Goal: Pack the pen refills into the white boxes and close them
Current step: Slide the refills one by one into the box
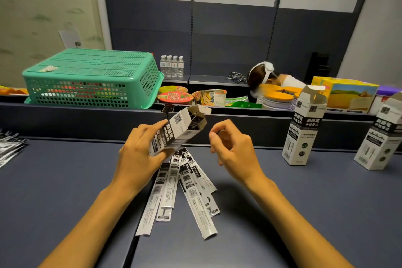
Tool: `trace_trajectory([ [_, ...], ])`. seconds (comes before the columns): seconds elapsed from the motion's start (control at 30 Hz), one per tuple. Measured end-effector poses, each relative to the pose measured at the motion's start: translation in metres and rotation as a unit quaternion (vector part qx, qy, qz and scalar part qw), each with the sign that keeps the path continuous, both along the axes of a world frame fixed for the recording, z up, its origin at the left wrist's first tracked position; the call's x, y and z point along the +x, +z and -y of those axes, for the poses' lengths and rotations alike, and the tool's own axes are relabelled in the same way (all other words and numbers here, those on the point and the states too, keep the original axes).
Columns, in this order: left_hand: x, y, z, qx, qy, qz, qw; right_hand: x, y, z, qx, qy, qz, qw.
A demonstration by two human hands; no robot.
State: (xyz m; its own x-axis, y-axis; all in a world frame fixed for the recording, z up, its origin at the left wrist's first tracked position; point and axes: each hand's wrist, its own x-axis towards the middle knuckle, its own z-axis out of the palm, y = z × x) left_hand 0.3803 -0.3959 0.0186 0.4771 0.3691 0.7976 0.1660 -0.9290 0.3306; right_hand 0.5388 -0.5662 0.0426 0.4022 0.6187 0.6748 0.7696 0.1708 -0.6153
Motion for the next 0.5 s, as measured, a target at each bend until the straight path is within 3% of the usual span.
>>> trace_trajectory([
  [0.07, -0.001, 0.001, -0.002, 0.002, 0.006, 0.000, 1.000, 0.003, -0.005, -0.003, -0.132, -0.047, 0.033, 0.990],
  [0.13, -0.001, 0.001, -0.003, 0.000, 0.007, -0.002, 1.000, 0.001, -0.010, -0.005, -0.272, -0.072, 0.072, 0.957],
  [0.2, -0.001, 0.000, -0.002, -0.002, 0.005, -0.005, 1.000, -0.006, -0.015, -0.006, -0.355, -0.072, 0.088, 0.928],
  [0.5, -0.001, 0.000, 0.000, -0.006, 0.001, -0.006, 1.000, -0.029, -0.016, -0.010, -0.408, -0.108, 0.124, 0.898],
])
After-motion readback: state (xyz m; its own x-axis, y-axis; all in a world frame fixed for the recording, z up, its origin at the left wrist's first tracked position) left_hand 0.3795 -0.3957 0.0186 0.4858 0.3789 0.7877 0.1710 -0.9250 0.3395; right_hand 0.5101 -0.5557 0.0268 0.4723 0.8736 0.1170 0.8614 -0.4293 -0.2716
